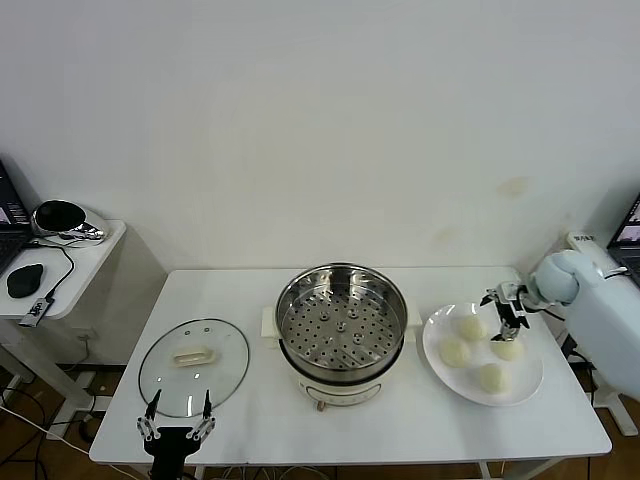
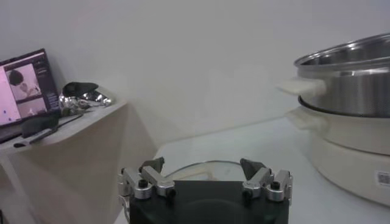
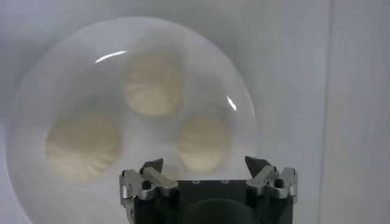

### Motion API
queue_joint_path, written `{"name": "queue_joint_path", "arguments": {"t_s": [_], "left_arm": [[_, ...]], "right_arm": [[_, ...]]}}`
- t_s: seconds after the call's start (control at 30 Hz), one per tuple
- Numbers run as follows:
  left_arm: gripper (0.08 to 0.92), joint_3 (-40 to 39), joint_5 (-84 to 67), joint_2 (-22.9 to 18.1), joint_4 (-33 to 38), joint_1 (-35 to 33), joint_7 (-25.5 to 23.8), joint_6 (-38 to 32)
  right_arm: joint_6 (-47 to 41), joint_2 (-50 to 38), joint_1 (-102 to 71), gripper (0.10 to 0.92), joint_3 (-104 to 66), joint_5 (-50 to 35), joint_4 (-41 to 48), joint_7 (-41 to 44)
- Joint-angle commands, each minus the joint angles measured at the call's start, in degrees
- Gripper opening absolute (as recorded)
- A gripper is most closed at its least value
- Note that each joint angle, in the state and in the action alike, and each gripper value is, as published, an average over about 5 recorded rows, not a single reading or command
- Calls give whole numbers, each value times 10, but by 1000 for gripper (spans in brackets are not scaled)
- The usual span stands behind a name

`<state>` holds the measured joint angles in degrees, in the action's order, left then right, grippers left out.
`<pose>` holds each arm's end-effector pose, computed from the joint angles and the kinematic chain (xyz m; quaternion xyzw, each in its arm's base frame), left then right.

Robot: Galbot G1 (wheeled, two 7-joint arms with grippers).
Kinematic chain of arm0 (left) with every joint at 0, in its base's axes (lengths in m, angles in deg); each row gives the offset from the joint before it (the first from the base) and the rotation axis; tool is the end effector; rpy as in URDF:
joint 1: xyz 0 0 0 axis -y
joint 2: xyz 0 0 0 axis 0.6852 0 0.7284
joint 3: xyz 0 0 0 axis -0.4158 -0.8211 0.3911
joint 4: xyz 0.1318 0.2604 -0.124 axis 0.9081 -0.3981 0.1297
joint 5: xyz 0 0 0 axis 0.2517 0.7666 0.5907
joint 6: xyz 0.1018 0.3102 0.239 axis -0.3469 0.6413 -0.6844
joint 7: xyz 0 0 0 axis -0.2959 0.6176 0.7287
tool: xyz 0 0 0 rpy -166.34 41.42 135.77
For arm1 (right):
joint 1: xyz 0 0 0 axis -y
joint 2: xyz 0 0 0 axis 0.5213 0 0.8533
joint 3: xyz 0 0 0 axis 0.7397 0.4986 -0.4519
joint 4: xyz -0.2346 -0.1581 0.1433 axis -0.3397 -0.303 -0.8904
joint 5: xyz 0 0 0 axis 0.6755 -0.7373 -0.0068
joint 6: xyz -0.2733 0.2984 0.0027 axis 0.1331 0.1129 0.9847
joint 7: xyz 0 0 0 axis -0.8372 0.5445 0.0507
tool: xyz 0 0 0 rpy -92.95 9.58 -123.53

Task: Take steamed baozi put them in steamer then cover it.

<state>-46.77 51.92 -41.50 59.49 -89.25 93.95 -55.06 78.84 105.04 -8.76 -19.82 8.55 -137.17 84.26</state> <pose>0.1810 0.0224 -0.3248 0.0661 -0.9832 -0.1358 0.1026 0.5714 -0.2105 -0.2024 0.4558 -0.5595 0.5742 0.3867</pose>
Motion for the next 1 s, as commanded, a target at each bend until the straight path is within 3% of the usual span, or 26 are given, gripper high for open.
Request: {"name": "queue_joint_path", "arguments": {"t_s": [0.03,0.47,1.0], "left_arm": [[823,6,1,2,-3,2,0,-3],[823,8,10,1,-10,0,1,-16],[823,10,13,0,-8,-4,2,-20]], "right_arm": [[2,47,35,823,38,15,77,9],[-1,84,34,769,26,39,125,-6],[-4,79,34,526,30,35,113,-14]]}}
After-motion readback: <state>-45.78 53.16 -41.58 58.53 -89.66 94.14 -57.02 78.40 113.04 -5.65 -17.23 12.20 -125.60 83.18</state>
